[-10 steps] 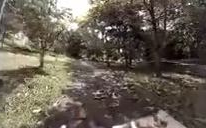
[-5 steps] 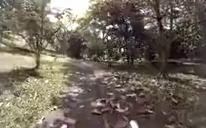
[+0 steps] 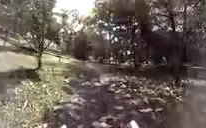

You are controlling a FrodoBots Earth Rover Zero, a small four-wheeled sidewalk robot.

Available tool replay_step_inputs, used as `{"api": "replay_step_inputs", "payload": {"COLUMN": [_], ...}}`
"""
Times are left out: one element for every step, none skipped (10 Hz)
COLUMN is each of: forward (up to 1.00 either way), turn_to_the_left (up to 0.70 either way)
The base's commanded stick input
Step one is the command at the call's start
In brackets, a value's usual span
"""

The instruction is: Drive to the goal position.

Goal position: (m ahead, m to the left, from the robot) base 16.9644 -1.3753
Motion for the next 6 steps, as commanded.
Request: {"api": "replay_step_inputs", "payload": {"forward": [0.85, 0.85, 0.85, 0.85, 0.85, 0.85], "turn_to_the_left": [0.0, 0.0, 0.0, 0.0, 0.0, 0.0]}}
